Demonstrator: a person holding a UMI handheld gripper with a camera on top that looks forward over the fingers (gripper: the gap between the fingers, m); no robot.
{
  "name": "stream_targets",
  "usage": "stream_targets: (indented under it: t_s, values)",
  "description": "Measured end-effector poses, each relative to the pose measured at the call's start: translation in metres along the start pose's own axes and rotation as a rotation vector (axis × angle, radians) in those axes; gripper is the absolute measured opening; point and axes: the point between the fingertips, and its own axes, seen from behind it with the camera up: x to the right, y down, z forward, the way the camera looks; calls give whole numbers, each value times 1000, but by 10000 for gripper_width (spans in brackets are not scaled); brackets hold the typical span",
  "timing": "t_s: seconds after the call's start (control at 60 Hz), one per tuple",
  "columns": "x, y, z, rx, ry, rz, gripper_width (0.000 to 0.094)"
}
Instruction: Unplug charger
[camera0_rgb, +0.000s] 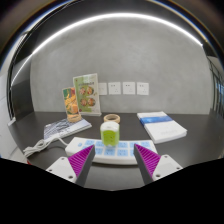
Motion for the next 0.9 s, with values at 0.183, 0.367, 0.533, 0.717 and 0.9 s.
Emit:
stream_targets:
  t_s: [0.183,0.367,0.533,0.717,0.9]
  values:
    - [-18,-13,108,1,86,-38,791]
    - [0,-11,139,12,179,54,459]
    - [0,-18,132,31,187,50,373]
    - [41,-177,53,335,274,-82,371]
    - [148,-181,56,262,383,-117,370]
